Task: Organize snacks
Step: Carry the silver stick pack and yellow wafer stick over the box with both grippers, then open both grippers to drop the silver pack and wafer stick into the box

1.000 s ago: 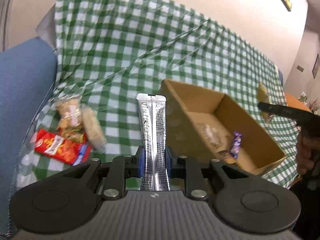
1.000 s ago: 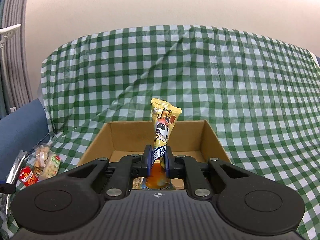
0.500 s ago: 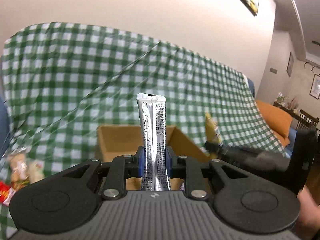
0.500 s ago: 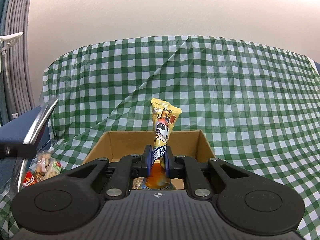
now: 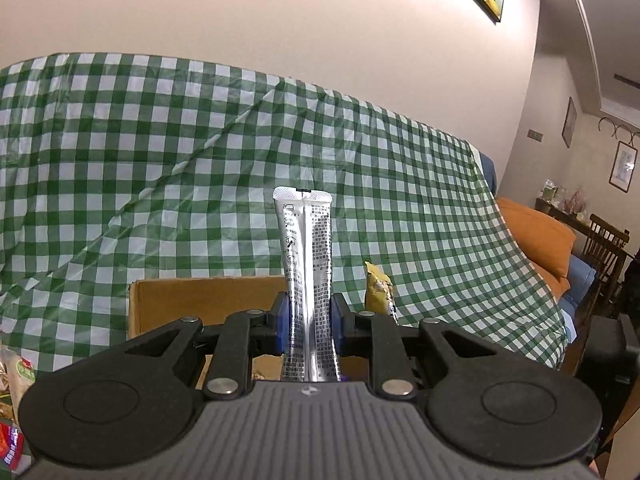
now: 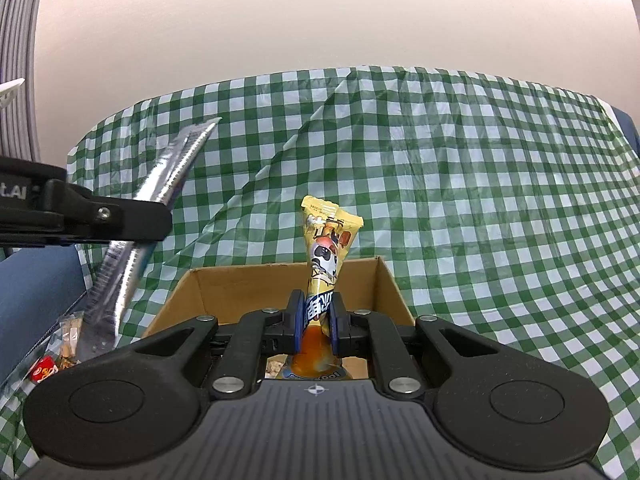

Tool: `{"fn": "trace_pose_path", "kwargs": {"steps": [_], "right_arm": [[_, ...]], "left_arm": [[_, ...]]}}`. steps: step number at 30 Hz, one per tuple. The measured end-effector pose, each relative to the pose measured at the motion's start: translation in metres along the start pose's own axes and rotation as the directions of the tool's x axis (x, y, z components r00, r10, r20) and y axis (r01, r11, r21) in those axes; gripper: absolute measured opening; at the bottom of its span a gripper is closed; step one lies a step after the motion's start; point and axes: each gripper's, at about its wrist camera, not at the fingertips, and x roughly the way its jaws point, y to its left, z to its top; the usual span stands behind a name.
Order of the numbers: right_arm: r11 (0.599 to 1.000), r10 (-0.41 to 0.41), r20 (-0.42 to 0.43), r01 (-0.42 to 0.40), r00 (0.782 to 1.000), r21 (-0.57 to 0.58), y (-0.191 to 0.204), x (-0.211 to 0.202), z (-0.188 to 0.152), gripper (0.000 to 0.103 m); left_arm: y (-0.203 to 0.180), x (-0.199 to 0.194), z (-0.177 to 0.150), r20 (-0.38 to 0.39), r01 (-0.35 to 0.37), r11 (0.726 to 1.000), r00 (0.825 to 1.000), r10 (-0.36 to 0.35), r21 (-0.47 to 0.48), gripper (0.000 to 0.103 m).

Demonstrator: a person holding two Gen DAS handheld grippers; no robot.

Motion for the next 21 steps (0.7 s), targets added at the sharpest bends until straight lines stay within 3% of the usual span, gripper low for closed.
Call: {"fn": "trace_pose_path", "kwargs": {"steps": [7,10,11,12,14,21], "right_arm": [[1.000,-0.003,-0.009,0.003,1.000,0.007,0.003,0.007,0.003,0.013],[1.000,-0.002,-0.015,0.002,1.000,0.005,0.006,0.010,0.003,0.014],[1.000,-0.011,-0.014,0.011,1.000,0.003,0.008,0.011,0.004,0.023],[1.000,-0.020,-0.013,0.020,1.000,0.003,0.009,0.012,0.004,0.044],[0.999,-0.036,-0.001,0.036,0.999,0.013,0.011,0.011,0.004,0.061],[0.998,-0.064,0.022,0.065,0.998,-0.011,0.030,0.008,0.003,0.070]], "left_arm": [[0.003,0.007,0.009,-0.001,-0.022,0.999,1.000,0.022,-0.027,0.024],[0.003,0.008,0.014,0.004,-0.054,0.998,0.999,0.054,-0.030,0.031],[0.004,0.007,0.015,0.007,-0.069,0.997,0.998,0.069,-0.034,0.041],[0.006,0.005,0.016,0.019,-0.077,0.996,0.997,0.078,-0.040,0.043],[0.011,-0.007,0.014,0.064,-0.072,0.996,0.995,0.075,-0.042,0.043],[0.040,-0.054,-0.015,0.118,-0.060,0.998,0.991,0.063,-0.031,0.044]]}}
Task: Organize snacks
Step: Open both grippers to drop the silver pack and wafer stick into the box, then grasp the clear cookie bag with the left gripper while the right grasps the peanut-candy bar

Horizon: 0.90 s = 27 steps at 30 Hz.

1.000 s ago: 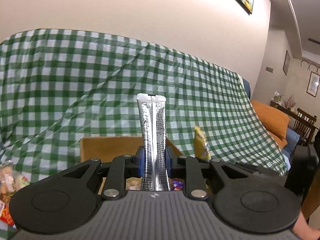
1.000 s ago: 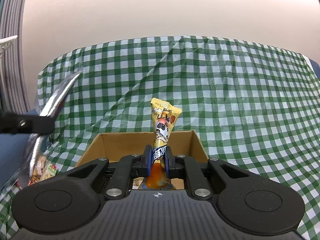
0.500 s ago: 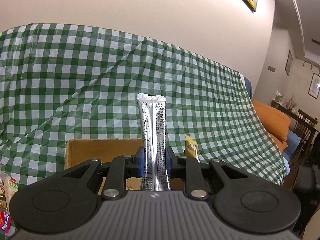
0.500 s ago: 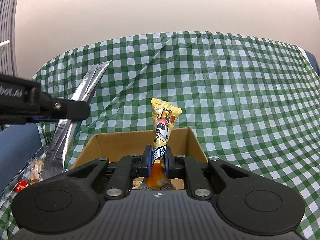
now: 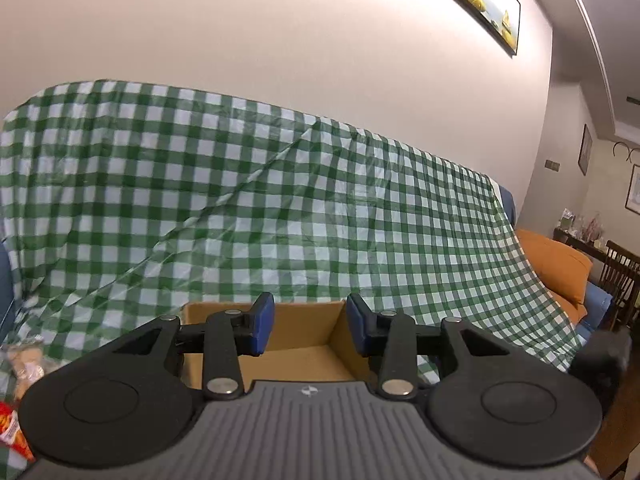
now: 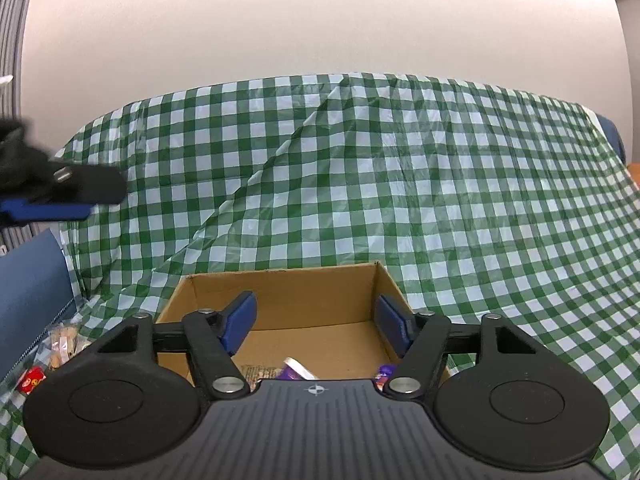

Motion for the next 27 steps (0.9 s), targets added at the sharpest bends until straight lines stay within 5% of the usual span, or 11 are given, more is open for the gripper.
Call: {"fn": "trace_pose_path", "kwargs": {"steps": [14,27], "right_arm": [[0.997,-0.002,0.065,0.008,0.998,-0.081,0.057,-0.022,-0.006,0.072],[0.989,0.049,0.036,-0.044,0.998,-0.141,0.096,-0.013,-0.012,0.072]], "left_arm": [[0.094,-0.052,-0.062,-0.087,-0.034,0.978,0.996,0.016,-0.204,0.026],[0.151,-0.030,-0.027,-0.061,-0.053,0.990,0.997,0.045,-0.133,0.023]]}}
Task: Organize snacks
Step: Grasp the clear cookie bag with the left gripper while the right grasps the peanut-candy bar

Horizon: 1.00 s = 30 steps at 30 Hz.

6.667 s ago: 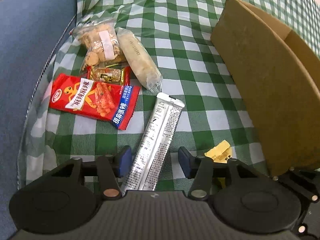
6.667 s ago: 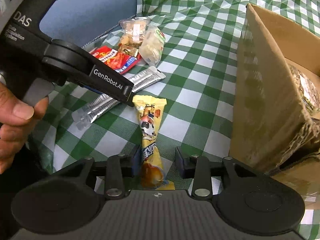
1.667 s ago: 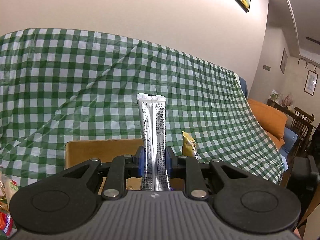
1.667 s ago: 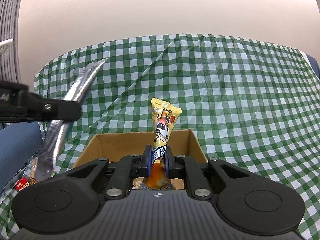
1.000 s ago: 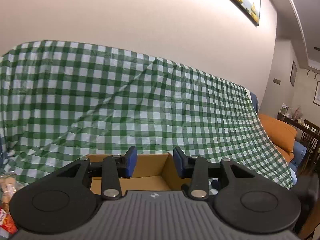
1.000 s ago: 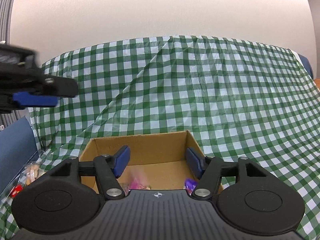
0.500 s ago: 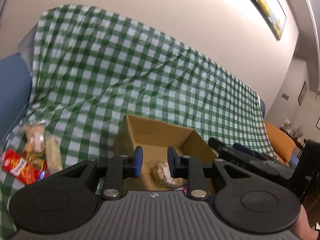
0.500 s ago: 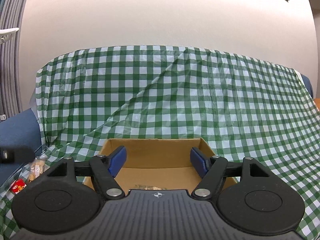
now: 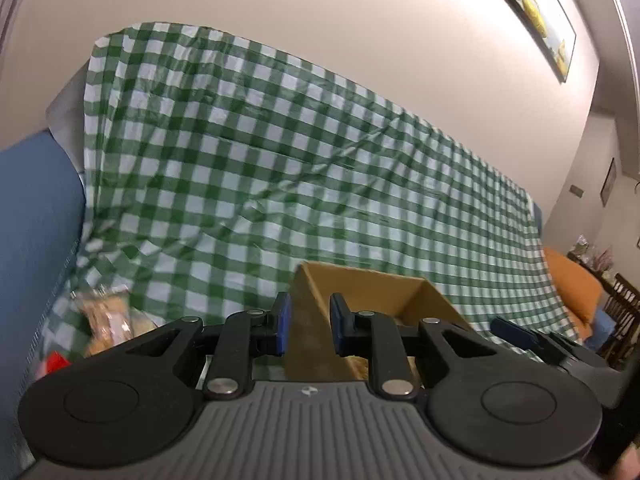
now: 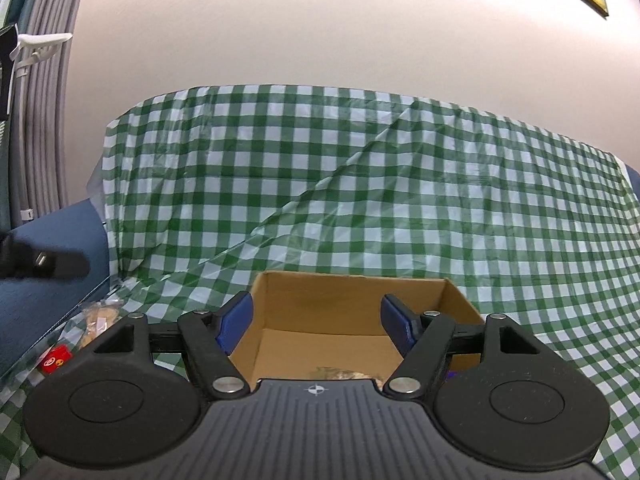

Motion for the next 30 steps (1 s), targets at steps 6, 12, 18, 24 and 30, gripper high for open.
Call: {"fn": "trace_pose_path", "kwargs": {"steps": [6,12,18,24,30], "right_arm": [[0.999,0.023,-0.002,-0.023,1.000,-0.027,0.015,0.001,0.000,0.072],[0.992,0.122,-0.007,-0.122,0.993,-0.027,0.030,0.003,0.000,0.032],[0.964,0.267,0.002,-0.267,0.964,-0.005,0.063,0.011,0.000,0.028],[0.926,0.376,-0.060,-0.378,0.925,-0.016,0.108,0.036,-0.006,0.028],[0.912,0.406,-0.194,-0.411,0.893,0.018,0.133,0.087,-0.015,0.029]], "left_arm": [[0.027,0.017,-0.009,0.020,-0.079,0.997,0.997,0.079,0.011,0.023],[0.048,0.025,-0.009,-0.014,-0.210,0.978,0.978,0.210,-0.005,0.023],[0.084,0.025,-0.004,-0.019,-0.303,0.943,0.953,0.304,-0.136,0.023],[0.132,0.024,-0.002,-0.082,-0.406,0.850,0.912,0.403,-0.335,0.023],[0.161,0.039,-0.007,-0.185,-0.450,0.791,0.893,0.411,-0.416,0.023]]}}
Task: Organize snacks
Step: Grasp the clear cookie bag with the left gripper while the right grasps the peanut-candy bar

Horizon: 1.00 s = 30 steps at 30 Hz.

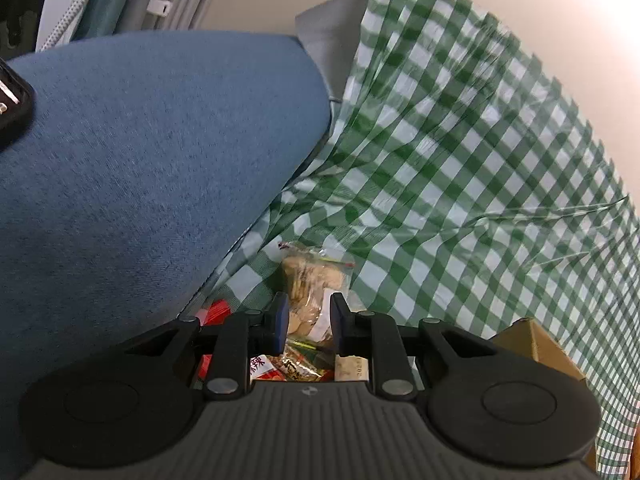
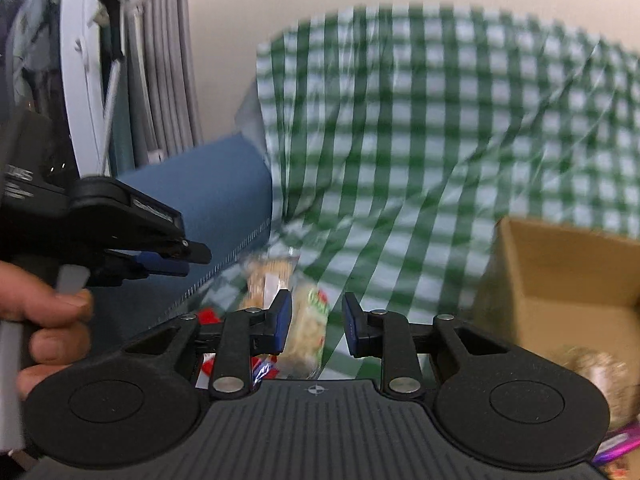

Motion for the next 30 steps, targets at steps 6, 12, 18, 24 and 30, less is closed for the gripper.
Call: {"fn": "trace_pose_path", "kwargs": {"steps": [6,12,18,24,30], "right_arm": [[0.998,0.004,-0.102,0.003,0.995,0.070,-0.005,0.051,-0.002,0.039],[0.984,0.030,-0.185,0.003,0.982,0.177,-0.017,0.090,-0.008,0.058],[0.965,0.074,-0.259,-0.003,0.963,0.264,-0.028,0.121,-0.021,0.058],[0.967,0.104,-0.286,-0.029,0.953,0.253,-0.026,0.130,-0.028,0.038],[0.981,0.033,-0.265,0.019,0.964,0.191,-0.023,0.103,-0.022,0.038]], "left_arm": [[-0.010,0.024,0.001,-0.041,-0.019,0.999,0.999,0.021,0.043,0.039],[-0.023,0.057,0.000,-0.069,-0.046,0.993,0.996,0.054,0.112,0.048],[-0.029,0.085,0.000,-0.079,-0.077,0.979,0.993,0.093,0.190,0.071],[-0.031,0.109,-0.004,-0.112,-0.088,0.968,0.987,0.117,0.233,0.071],[-0.032,0.106,-0.010,-0.103,-0.066,0.954,0.990,0.100,0.293,0.049]]}}
